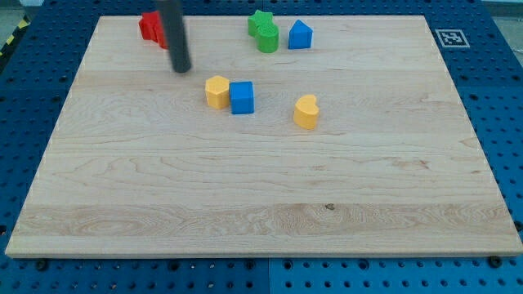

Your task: Move the yellow hexagon closer to the green circle

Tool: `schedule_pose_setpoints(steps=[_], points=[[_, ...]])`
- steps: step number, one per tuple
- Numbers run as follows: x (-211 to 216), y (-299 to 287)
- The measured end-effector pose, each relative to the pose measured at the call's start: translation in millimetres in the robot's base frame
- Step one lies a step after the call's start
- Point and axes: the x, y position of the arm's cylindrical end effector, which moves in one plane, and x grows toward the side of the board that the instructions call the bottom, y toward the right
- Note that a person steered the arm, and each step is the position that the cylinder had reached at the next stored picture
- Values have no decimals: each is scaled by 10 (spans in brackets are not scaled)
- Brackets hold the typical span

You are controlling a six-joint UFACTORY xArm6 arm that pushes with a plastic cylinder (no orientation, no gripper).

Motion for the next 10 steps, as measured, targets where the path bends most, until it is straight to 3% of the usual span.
schedule_pose_setpoints(steps=[1,2,5,7,10], points=[[348,-193],[632,0],[711,188],[711,737],[673,770]])
